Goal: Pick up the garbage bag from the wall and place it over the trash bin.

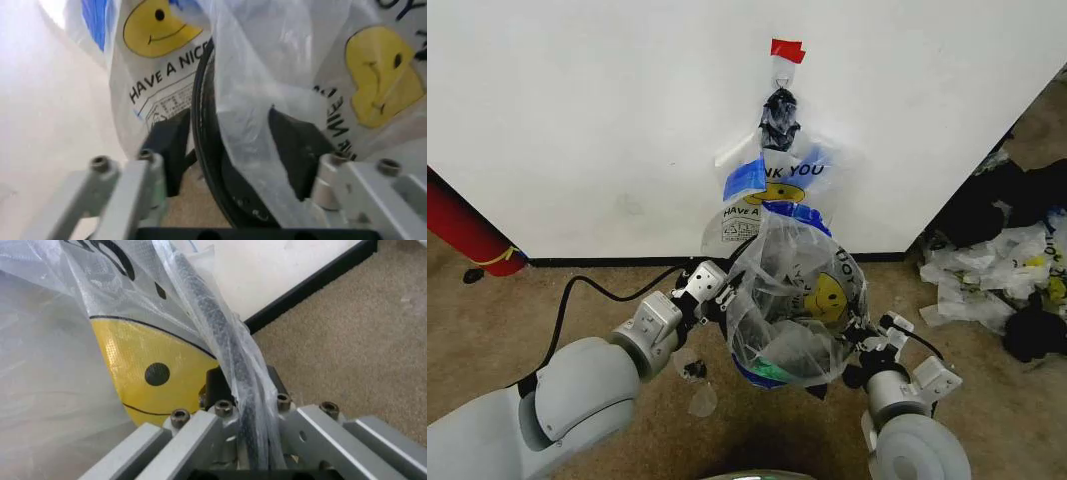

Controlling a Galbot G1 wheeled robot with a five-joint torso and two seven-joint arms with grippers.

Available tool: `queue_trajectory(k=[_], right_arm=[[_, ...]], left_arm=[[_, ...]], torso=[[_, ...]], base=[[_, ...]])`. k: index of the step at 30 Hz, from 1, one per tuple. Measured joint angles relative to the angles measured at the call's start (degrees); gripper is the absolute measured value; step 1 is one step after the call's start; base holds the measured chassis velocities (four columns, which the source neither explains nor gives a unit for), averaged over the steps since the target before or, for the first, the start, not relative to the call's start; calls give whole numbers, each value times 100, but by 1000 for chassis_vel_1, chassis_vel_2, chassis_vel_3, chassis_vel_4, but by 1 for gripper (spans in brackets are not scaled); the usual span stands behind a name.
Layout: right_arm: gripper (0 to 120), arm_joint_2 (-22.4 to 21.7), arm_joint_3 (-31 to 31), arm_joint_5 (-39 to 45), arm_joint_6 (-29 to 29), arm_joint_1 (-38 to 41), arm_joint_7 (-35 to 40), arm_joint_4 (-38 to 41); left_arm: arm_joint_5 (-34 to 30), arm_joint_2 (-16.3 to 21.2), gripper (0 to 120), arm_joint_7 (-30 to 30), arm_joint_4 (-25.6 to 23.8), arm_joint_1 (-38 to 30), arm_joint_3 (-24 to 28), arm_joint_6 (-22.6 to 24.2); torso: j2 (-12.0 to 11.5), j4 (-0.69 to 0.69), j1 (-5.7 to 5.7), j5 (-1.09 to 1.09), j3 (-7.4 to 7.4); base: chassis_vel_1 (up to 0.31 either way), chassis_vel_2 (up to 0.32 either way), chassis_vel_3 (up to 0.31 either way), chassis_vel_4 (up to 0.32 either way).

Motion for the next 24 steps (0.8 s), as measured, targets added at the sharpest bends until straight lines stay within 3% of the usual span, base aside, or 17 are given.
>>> queue_trajectory(k=[3,7,24], right_arm=[[0,-20,17,21,-7,-4,-7,26],[0,-26,24,30,-14,-2,-7,26],[0,-36,57,66,-27,-18,-7,52]], left_arm=[[-3,-1,67,24,84,-11,2,19],[-92,-13,74,40,99,-18,2,16],[-125,3,9,90,231,-48,31,-93]], torso=[[0,0,0,0,0],[0,0,0,-1,0],[0,0,0,0,0]], base=[[0,0,0,0],[0,0,0,0],[0,0,0,0]])
